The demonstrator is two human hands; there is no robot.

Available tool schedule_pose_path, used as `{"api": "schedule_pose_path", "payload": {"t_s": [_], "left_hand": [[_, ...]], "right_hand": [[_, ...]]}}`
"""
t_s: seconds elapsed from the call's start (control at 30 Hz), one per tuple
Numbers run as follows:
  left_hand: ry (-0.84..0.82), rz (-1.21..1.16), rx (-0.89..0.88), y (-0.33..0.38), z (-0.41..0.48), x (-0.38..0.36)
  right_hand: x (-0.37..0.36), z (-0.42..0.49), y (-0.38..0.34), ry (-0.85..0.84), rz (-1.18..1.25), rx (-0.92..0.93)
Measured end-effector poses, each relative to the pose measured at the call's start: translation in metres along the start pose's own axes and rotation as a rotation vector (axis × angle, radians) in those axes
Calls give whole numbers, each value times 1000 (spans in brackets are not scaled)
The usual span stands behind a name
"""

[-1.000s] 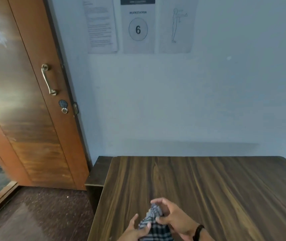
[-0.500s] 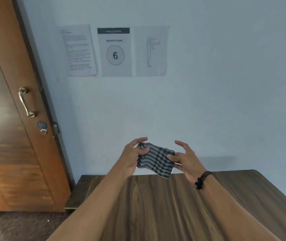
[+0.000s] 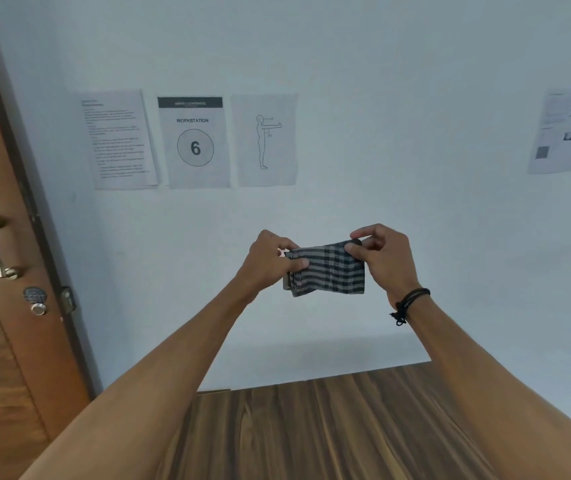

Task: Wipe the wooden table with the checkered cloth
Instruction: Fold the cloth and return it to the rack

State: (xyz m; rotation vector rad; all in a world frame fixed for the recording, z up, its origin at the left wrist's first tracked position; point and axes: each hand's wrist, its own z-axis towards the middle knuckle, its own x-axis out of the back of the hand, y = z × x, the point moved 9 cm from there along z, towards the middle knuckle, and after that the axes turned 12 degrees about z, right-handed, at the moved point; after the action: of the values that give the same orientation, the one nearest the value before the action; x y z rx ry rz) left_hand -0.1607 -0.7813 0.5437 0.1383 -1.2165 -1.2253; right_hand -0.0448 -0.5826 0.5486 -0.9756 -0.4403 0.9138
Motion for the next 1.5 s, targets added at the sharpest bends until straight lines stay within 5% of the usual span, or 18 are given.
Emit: {"api": "schedule_pose_path", "payload": {"t_s": [0.37,0.5,0.63,0.87,1.03,1.27,1.5], "left_hand": [[-210,-701,165,52,9,-37],[-275,-875,207,64,11,-51],[-343,-858,216,68,8,-69],[-409,-543,180,100,-3,-122],[-428,-455,223,140,-7,-183],[-413,-658,452,179,-26,-323],[-460,-835,599,198,-34,-438]], "right_hand": [[29,14,-29,-22,113,44],[31,9,-15,-171,361,-194],[49,-3,-3,-239,304,-249],[122,-9,6,-23,-5,-206],[196,-14,29,35,-92,-348],[329,-35,78,132,-29,-513],[418,-40,132,43,228,-694]]}}
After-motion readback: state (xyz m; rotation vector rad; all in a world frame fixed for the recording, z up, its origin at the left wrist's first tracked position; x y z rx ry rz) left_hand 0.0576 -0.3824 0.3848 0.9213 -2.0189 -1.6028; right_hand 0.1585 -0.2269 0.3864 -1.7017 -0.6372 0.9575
